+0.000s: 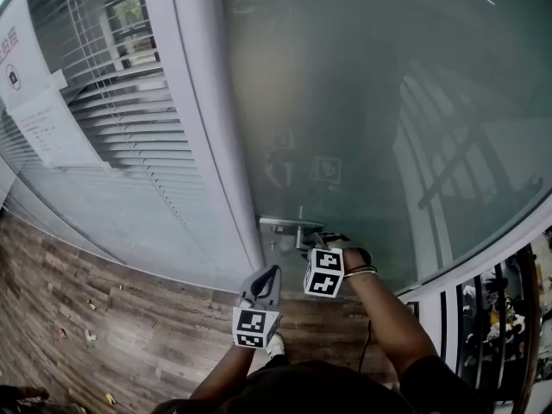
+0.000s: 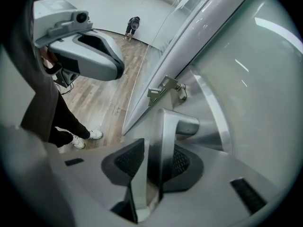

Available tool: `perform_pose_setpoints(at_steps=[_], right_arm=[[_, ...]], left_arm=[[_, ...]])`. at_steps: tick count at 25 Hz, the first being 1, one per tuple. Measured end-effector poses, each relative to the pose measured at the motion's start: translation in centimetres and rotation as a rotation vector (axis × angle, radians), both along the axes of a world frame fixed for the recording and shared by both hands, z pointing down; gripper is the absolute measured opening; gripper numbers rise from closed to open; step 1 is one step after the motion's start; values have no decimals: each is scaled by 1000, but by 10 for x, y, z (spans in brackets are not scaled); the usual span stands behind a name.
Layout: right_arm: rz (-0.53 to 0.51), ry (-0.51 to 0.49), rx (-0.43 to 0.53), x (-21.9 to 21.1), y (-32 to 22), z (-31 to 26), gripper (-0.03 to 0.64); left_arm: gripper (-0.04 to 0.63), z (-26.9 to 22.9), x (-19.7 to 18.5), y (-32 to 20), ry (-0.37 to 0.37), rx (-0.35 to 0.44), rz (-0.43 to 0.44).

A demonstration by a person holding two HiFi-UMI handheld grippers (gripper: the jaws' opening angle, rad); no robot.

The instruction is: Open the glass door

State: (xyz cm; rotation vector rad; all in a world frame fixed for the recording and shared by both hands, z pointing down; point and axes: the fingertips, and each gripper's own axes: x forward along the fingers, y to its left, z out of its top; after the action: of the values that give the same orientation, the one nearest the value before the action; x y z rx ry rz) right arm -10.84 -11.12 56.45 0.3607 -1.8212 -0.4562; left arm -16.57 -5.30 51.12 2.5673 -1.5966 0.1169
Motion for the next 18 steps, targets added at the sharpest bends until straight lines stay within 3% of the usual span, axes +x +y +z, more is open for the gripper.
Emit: perform_pose_setpoints(at_steps=[4,13,18], right_arm=[[4,-23,29,0,-4,-7,24],[-8,-75,29,-1,-3,-9,15],[-16,-198,45,-6,-4,-8,15]], left_arm=[[-2,0,0,-3,-6,-1,-3],[-2,4,5,-7,-13,-9,5],[-2,13,6,-6,-20,-25,13]])
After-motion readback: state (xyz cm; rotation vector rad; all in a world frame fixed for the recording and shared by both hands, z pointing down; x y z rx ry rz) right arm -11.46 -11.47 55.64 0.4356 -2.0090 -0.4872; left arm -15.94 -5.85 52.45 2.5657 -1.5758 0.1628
